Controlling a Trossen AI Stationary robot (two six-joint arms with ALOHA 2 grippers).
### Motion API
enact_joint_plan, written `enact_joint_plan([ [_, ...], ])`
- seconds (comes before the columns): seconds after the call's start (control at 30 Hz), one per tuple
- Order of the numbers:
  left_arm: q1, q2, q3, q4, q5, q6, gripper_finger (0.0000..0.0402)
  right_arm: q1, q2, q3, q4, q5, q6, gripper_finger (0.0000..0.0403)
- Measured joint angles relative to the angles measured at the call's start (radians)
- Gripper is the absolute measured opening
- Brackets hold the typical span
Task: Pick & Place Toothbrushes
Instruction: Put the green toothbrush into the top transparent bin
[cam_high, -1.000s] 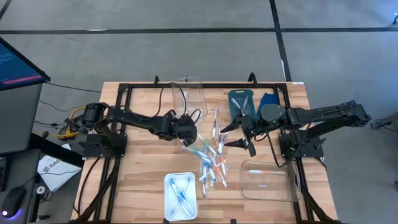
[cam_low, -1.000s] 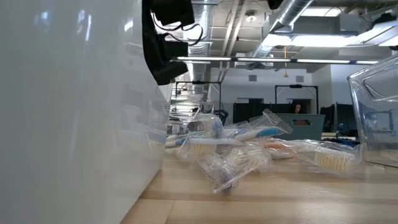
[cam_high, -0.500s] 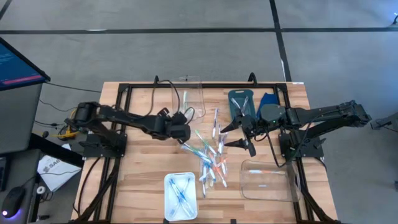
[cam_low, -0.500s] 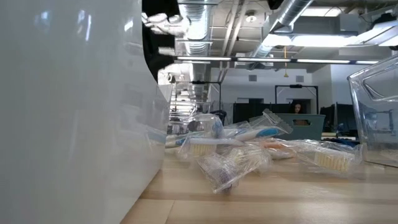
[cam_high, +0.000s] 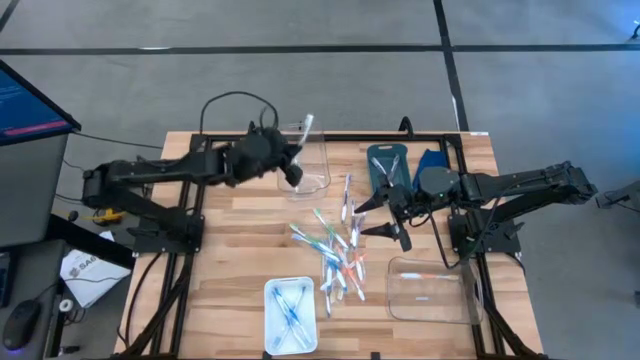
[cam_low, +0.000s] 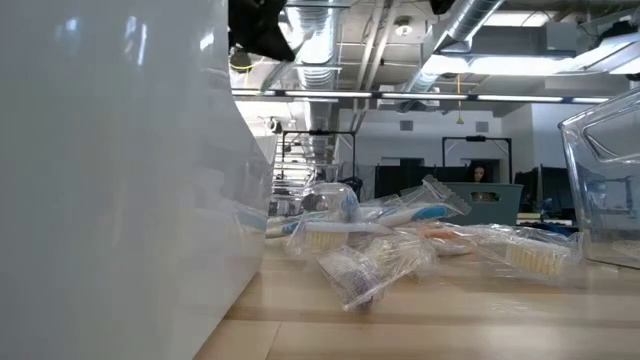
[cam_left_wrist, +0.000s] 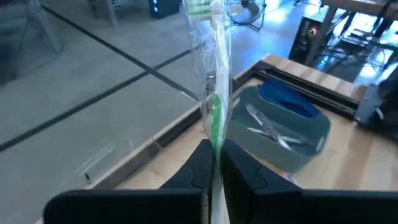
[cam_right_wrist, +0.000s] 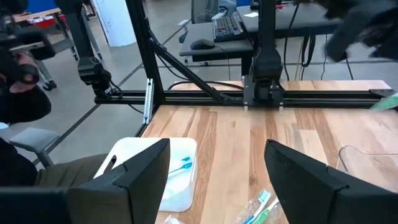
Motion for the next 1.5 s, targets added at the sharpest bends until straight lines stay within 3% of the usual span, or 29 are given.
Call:
enact_joint_plan([
  [0.17,0.049,0.004,-0.007,0.083,0.236,0.031,0.0007,-0.006,0.012,0.000,0.023,0.001,0.000,0.0255],
  [0.4,-0.041,-0.005,-0.121,0.477,0.542,0.038,0.0006,-0.032,0.061,0.001,0.160,0.002,-0.047,0.0255],
  [0.53,-0.053,-0.006,-0.195,0.590,0.636,-0.016,0.0006,-0.050,0.061,0.000,0.203,0.004,-0.063,0.0255],
  [0.8,-0.079,-0.009,-0.379,0.973,0.744,-0.100,0.0006,-0.039,0.120,0.000,0.325,-0.006,-0.125,0.0255],
  [0.93,-0.082,-0.009,-0.432,1.041,0.767,-0.118,0.0006,-0.059,0.120,0.000,0.325,-0.001,-0.129,0.0255],
  [1.07,-0.066,-0.009,-0.445,1.045,0.724,-0.154,0.0006,-0.071,0.116,0.000,0.326,-0.003,-0.117,0.0255],
  [1.2,0.051,-0.009,-0.429,1.001,0.632,-0.238,0.0006,-0.081,0.116,0.000,0.324,-0.003,-0.090,0.0255],
  [1.4,0.227,0.009,-0.268,0.501,0.467,-0.190,0.0006,-0.080,0.116,0.000,0.301,-0.003,-0.071,0.0255],
  [1.5,0.255,0.051,-0.170,0.323,0.466,-0.179,0.0006,-0.081,0.116,0.000,0.288,-0.003,-0.070,0.0255],
])
